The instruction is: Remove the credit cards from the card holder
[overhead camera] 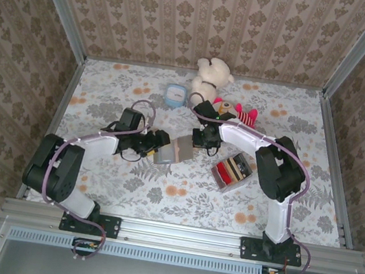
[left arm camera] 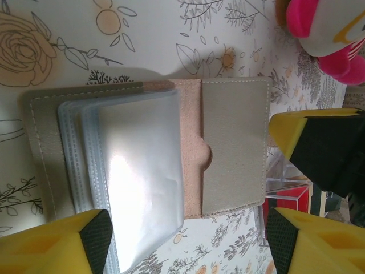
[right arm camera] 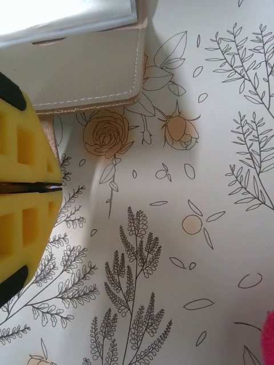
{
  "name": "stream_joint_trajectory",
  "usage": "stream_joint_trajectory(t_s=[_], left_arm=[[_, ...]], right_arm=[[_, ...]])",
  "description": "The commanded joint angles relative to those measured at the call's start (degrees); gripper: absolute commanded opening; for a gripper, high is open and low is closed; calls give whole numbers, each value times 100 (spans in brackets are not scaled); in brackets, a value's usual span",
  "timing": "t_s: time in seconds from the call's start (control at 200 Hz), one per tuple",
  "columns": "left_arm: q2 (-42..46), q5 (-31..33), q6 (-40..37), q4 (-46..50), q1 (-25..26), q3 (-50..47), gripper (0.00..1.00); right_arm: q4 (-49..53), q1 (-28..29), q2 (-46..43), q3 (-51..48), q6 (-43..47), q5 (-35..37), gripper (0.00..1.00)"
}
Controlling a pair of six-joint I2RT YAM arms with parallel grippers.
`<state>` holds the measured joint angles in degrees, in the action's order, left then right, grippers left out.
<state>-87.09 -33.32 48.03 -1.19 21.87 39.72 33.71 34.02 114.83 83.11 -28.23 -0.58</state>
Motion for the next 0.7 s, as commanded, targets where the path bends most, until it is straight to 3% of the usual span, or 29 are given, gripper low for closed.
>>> stream_joint_trajectory(t_s=[0.0, 0.375, 0.695], left_arm=[[-136, -175, 35, -167, -27, -4, 76], [-340, -90, 21, 70, -83, 44, 79], [-462, -315, 48, -164, -77, 64, 72]], right_arm=[[188, 34, 89, 93, 37, -28, 11], [96, 37, 109, 91, 28, -200, 11], [74, 79, 289, 251, 116, -432, 12]])
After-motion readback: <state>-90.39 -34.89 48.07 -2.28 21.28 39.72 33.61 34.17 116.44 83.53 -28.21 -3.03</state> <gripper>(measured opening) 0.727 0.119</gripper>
